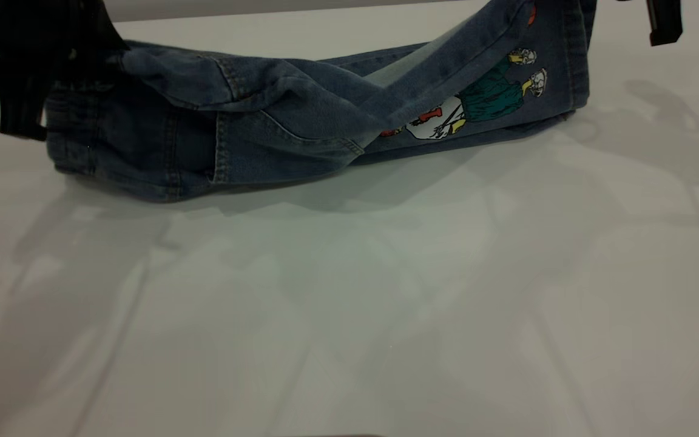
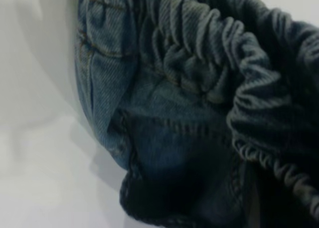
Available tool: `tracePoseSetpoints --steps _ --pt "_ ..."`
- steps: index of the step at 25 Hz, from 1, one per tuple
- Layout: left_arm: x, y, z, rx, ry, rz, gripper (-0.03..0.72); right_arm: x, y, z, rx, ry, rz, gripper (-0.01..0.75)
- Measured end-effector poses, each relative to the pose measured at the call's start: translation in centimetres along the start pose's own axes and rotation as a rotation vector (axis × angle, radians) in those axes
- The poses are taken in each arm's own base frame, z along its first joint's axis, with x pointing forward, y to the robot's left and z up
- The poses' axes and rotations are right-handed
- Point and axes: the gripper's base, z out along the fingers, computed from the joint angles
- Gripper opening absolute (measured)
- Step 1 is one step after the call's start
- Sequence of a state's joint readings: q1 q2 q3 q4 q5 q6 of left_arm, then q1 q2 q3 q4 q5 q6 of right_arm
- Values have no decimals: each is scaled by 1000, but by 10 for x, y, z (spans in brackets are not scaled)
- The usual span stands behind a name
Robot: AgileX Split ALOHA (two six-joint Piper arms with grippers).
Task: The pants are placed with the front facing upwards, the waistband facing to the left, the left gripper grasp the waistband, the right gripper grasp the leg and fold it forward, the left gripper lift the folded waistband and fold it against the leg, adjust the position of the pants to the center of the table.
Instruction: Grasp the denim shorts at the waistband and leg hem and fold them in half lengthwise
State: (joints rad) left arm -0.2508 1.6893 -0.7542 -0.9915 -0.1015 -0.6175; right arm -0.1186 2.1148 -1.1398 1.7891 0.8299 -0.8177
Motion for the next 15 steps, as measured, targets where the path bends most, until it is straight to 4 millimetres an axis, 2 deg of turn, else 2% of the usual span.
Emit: tracePoseSetpoints --steps 7,11,15 --pt "-9 7 8 -49 3 -18 91 -8 -6 7 11 -14 39 27" --pt "-27 3 12 -51 -24 -37 92 -9 -16 11 49 -30 65 27" --pt "-38 -3 22 -66 -8 83 92 -13 -19 15 54 -27 63 27"
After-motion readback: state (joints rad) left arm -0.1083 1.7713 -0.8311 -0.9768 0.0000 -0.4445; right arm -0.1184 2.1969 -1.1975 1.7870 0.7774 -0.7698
